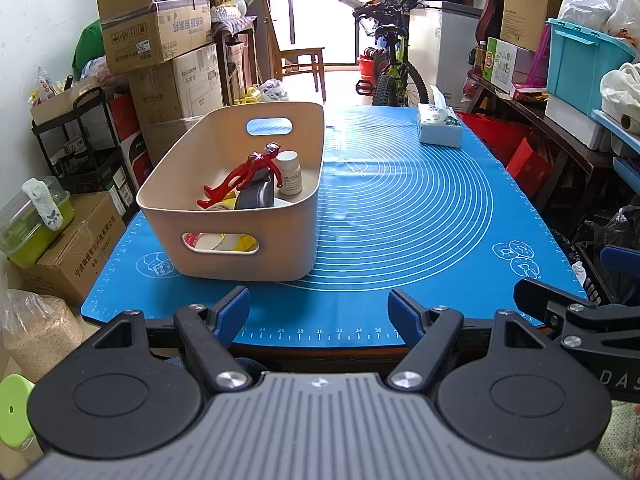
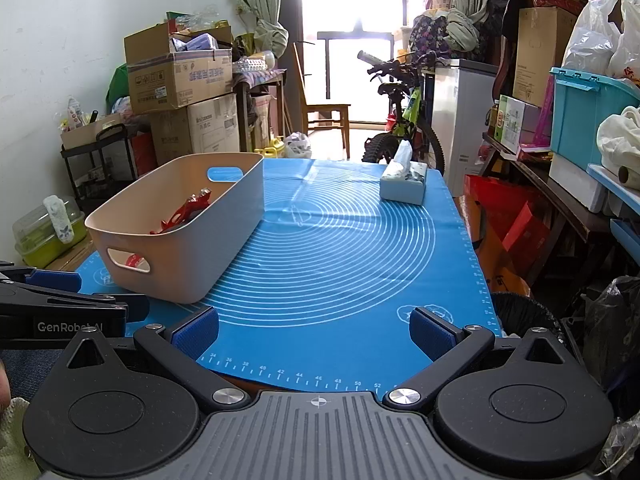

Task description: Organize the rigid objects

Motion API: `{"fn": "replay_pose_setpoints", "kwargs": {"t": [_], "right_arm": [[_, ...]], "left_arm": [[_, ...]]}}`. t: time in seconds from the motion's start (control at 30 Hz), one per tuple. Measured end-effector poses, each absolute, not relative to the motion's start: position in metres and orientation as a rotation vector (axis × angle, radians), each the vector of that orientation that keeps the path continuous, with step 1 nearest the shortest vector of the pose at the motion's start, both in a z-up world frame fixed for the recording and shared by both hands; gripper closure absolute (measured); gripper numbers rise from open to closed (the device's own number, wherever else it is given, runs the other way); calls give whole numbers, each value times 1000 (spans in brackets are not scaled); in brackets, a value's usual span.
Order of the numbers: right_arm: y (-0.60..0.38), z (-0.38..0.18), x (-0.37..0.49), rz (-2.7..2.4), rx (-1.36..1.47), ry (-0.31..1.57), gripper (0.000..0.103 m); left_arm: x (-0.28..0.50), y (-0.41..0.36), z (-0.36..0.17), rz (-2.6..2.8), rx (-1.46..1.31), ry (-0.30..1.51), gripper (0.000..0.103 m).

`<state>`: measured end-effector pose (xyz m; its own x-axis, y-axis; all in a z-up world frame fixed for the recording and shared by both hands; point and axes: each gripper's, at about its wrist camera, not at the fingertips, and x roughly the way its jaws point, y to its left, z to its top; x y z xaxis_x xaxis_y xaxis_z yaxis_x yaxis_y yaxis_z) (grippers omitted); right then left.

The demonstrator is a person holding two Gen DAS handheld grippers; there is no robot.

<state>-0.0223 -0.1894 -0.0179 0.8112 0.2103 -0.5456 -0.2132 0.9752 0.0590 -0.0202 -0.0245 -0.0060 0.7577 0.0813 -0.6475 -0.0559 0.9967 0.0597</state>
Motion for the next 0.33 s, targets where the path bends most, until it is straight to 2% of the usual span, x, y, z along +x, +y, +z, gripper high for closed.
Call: {"fn": "replay_pose_setpoints", "kwargs": {"t": [0.33], "right_arm": [[-190,-17,-22,227,-7,580,2]], "left_arm": [[-22,-28,-5,77,35,704,27]]}}
